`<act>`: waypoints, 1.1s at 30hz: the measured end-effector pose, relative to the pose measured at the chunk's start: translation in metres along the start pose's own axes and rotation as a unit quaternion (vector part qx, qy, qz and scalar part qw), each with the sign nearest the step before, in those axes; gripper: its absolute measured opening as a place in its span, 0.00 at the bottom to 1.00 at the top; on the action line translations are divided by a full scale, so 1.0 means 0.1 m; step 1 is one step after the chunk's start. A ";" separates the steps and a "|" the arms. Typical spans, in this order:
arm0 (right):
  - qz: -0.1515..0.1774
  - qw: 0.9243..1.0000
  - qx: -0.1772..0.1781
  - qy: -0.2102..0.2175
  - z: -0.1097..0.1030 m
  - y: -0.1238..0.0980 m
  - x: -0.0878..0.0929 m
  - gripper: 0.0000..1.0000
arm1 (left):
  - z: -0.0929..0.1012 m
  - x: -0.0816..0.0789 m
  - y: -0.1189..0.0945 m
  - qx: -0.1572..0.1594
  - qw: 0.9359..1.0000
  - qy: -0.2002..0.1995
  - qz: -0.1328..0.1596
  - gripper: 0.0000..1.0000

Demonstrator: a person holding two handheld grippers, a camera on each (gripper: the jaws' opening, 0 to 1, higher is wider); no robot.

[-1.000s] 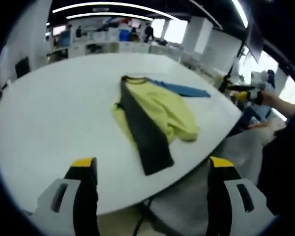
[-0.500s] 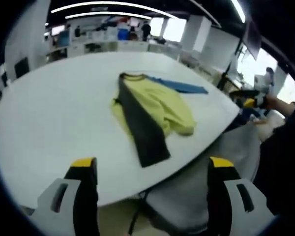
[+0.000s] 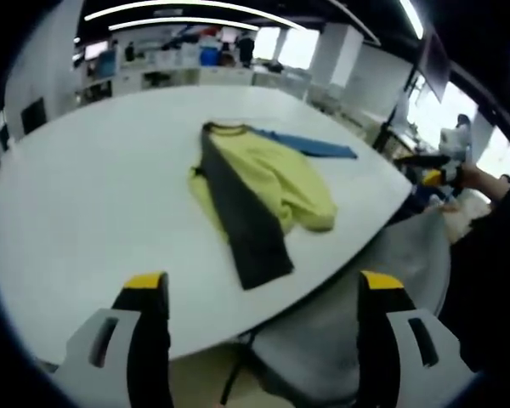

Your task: Fold the garment on the visible template until the final outline fits inside the template.

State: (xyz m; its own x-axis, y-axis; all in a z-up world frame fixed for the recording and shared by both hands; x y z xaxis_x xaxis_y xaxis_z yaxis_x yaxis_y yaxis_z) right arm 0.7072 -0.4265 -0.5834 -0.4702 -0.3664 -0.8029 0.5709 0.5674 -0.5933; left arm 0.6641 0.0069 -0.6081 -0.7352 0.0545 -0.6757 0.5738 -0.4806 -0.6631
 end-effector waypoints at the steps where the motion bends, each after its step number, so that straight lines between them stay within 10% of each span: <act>1: 0.000 1.000 -0.001 0.000 0.00 0.00 0.00 1.00 | -0.01 0.01 0.02 0.001 1.000 -0.002 -0.002 0.85; 33: -0.022 1.000 0.000 0.000 0.05 0.06 0.01 1.00 | -0.30 0.33 0.93 0.038 0.997 -0.017 -0.063 0.32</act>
State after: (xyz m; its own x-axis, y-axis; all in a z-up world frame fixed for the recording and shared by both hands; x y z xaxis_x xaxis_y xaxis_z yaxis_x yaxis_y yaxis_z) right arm 0.7138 -0.4271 -0.5883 -0.4954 -0.3904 -0.7760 0.5492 0.5513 -0.6280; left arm 0.7040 -0.0100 -0.7011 -0.8128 0.0893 -0.5756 0.4472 -0.5376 -0.7149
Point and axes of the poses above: the point that each gripper's makers call its tool centre point, and the gripper's own axes: y roughly forward along the fingers, z roughly to its right, x roughly out of its underside, the point moved 7 cm from there along -y, roughly backward along the fingers, and after that the axes turned 7 degrees about -y, right-handed, at the moved point
